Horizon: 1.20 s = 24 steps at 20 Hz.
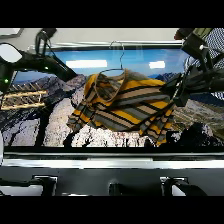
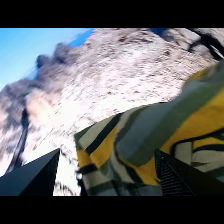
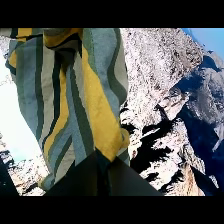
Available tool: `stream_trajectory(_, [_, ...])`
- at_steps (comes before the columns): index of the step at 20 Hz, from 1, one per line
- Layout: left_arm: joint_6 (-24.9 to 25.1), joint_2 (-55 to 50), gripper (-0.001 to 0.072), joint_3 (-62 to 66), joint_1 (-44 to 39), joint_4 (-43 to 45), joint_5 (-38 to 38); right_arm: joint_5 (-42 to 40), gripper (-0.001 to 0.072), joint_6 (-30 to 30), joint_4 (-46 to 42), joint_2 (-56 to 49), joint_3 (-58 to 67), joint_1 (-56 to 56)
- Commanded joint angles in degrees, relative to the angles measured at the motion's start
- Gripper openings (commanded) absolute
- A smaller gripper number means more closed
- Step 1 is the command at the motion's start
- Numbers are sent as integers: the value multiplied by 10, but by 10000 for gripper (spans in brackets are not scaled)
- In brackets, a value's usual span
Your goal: Fold the clothes and pants, and hang the long-sleeved shirts on hangers.
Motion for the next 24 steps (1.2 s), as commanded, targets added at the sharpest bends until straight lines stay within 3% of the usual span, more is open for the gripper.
stream_trajectory(1, [193, -23, 672, -20, 3, -169, 6, 2, 17, 1, -5, 0, 0, 1])
stream_trajectory(3, [193, -46, 672, -21, 24, -260, -19, 1, 17, 1, -9, 0, 0, 1])
stream_trajectory(5, [193, -63, 672, -21, 40, -292, -59, 1, 17, 1, -11, 0, 0, 1])
stream_trajectory(9, [236, -83, 672, -21, 36, -291, -114, 11, 17, 1, -13, -2, 0, 1])
stream_trajectory(13, [292, -93, 670, -21, 25, -291, -98, 23, 17, 1, -16, -3, 0, 1])
stream_trajectory(18, [295, -115, 649, -21, 6, -292, -96, 27, 17, 1, -16, -3, 0, 1])
stream_trajectory(24, [333, -122, 646, -21, -1, -292, -96, 36, 17, 1, -16, -3, 0, 1])
